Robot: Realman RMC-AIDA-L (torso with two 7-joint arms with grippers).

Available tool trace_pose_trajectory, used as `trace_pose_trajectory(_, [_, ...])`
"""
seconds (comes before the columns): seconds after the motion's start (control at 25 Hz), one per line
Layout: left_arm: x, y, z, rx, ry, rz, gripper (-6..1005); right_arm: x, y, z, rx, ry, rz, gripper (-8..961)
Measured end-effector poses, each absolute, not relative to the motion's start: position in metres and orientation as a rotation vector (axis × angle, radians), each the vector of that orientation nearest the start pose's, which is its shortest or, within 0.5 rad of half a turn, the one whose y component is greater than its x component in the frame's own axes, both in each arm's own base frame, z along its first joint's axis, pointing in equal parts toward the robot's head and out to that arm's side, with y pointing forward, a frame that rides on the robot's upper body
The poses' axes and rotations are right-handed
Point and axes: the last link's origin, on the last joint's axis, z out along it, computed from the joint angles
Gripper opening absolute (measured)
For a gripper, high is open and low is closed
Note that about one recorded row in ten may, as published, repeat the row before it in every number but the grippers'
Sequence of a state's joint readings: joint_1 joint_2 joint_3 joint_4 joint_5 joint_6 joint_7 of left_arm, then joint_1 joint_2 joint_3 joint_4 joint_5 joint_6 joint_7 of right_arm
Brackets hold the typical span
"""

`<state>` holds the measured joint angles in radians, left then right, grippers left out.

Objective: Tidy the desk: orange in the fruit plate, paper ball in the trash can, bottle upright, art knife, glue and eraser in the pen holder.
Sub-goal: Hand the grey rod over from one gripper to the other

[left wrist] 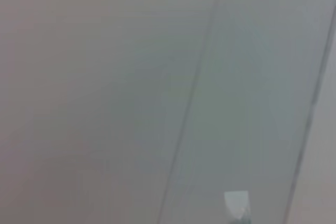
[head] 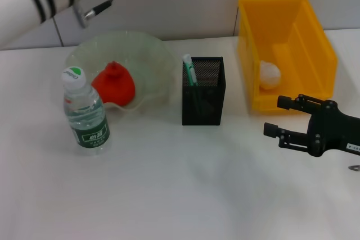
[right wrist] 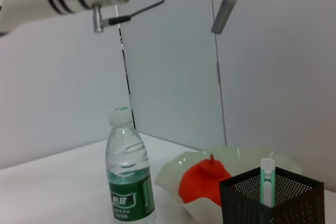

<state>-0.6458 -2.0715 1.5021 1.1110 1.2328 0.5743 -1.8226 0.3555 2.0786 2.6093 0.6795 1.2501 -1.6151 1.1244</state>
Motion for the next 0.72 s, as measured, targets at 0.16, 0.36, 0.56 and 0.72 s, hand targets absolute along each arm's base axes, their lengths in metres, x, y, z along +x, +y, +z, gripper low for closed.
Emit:
trace_pose_trajectory(0.16, [-0.086,0.42,0.014,-2.258,-0.544,-1.143,146,0.31,0.289,0.036,-2.466,0.47,0.78,774])
trace_pose_trajectory(0.36, [-0.122,0.395,0.019,-2.246,-0.473,-1.25,146,0.307,0.286,0.041,-2.488,0.448,0.804,774])
trace_pose_trajectory(0.56, [-0.15,0.371,0.022,-2.225,-0.463,-1.336,146,0.301,0.287,0.049,-2.507,0.446,0.822,774])
trace_pose_trajectory(0.72, [-0.159,0.361,0.022,-2.218,-0.488,-1.392,146,0.294,0.286,0.054,-2.507,0.417,0.873,774])
